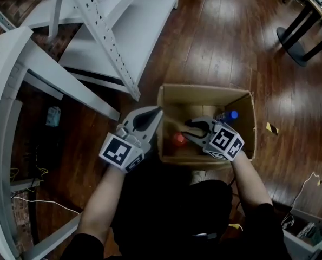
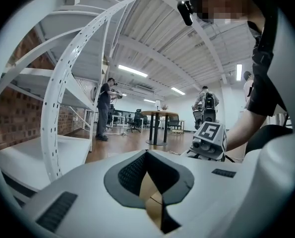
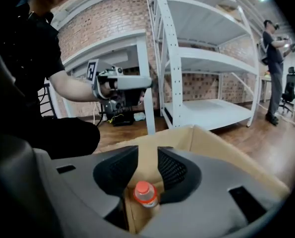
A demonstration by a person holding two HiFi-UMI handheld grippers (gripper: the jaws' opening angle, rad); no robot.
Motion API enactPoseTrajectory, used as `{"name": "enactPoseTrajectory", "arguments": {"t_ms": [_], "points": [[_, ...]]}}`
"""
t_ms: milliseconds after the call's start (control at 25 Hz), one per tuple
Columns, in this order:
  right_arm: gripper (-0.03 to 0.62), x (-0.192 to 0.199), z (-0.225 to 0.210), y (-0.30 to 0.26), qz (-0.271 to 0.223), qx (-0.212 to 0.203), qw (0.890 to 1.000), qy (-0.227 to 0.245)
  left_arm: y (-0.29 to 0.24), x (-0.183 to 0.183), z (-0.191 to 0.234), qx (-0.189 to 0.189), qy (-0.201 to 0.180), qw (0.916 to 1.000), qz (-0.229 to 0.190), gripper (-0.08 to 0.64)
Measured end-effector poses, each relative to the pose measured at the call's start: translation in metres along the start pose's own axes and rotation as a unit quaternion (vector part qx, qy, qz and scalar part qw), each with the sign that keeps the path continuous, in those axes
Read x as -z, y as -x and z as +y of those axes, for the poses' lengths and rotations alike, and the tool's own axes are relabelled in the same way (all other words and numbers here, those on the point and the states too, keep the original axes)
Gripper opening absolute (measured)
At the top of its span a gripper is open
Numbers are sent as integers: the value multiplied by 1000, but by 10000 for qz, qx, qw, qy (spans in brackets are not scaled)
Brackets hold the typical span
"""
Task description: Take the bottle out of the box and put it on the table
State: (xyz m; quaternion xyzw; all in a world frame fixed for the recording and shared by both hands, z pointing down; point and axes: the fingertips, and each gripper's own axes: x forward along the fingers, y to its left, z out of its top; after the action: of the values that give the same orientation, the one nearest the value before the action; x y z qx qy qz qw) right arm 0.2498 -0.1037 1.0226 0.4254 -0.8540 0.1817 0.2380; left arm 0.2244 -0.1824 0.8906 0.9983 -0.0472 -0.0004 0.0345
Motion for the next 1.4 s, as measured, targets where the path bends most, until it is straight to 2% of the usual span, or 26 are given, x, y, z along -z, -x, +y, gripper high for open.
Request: {"name": "enactPoseTrajectory", "arguments": {"t_ms": [80,200,440,600,720,960,1120,1280,1400], "points": [[171,24,2,-22,260,-284,9992,56,3,10,3,-32,-27,10000,52,2],[264,55,6,-51,572,-640,9963,24,9,23,8,-86,144,9996,215,2],[353,116,15,-91,1433,-1216,9817,319,9,44,17,-166,87,9985,506,2],[383,140,20,-109,1754,-1303,9751,374,9,53,15,-150,19,9977,663,2],[391,156,15,-118,1956,-1228,9726,282,12,55,14,-145,22,9973,723,2],[396,170,22,-136,2248,-1337,9645,376,16,65,8,-117,16,9963,856,2],[394,174,25,-144,2265,-1268,9647,432,20,69,2,-61,49,9960,885,2],[394,192,28,-148,2719,-1234,9527,563,23,69,0,-32,69,9957,928,2],[372,191,26,-149,2752,-1017,9547,493,27,65,-1,-44,97,9959,894,2]]}}
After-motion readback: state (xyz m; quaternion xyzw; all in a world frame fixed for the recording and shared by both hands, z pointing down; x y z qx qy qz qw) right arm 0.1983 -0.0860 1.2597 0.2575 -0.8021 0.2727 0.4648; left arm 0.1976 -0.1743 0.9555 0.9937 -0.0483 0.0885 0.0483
